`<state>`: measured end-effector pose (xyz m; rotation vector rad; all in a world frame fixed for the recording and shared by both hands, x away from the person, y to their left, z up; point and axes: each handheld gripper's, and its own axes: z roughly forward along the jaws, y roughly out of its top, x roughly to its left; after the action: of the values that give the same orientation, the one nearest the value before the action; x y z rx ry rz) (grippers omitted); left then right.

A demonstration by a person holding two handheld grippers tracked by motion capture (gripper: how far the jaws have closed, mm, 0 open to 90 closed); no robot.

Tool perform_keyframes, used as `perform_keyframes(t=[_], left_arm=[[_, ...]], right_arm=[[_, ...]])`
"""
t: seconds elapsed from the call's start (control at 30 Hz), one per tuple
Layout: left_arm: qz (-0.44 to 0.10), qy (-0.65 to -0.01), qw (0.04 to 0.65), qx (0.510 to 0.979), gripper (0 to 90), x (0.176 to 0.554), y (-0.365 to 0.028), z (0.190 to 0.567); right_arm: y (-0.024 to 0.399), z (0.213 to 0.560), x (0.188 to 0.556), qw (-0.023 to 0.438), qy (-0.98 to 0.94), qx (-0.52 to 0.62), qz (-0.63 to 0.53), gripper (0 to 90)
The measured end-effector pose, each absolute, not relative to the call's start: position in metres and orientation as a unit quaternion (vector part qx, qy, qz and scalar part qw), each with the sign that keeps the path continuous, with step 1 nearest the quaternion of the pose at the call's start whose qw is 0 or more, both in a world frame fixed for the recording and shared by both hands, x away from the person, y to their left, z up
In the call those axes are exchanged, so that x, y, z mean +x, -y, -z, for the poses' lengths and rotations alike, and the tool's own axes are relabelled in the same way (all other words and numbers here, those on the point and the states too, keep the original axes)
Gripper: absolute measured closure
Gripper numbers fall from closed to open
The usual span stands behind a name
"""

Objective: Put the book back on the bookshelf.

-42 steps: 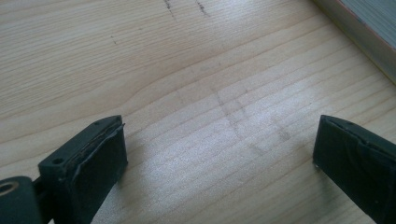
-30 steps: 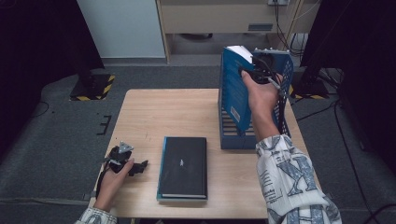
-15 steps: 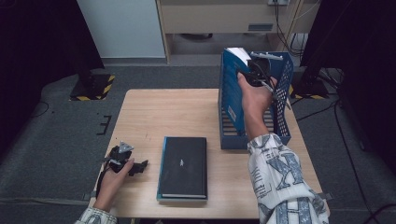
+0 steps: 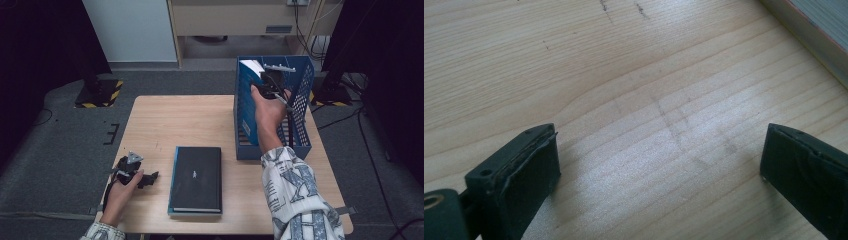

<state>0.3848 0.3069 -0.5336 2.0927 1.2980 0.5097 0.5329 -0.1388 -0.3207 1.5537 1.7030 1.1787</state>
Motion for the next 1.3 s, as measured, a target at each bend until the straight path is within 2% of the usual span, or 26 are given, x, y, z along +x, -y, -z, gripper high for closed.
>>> perform_keyframes(t=[0.63,1.3], left_arm=[[-0.193,-0.491,0.307,0.792,1.7,0.385,-0.307,0.533],[-0.193,-0.491,0.307,0.792,1.7,0.385,-0.307,0.533]], right_arm=[[0.138,0.345,0.537,0.269,-0.632,0.585,-0.430,60.9],[0.136,0.349,0.541,0.279,-0.634,0.578,-0.431,61.0]])
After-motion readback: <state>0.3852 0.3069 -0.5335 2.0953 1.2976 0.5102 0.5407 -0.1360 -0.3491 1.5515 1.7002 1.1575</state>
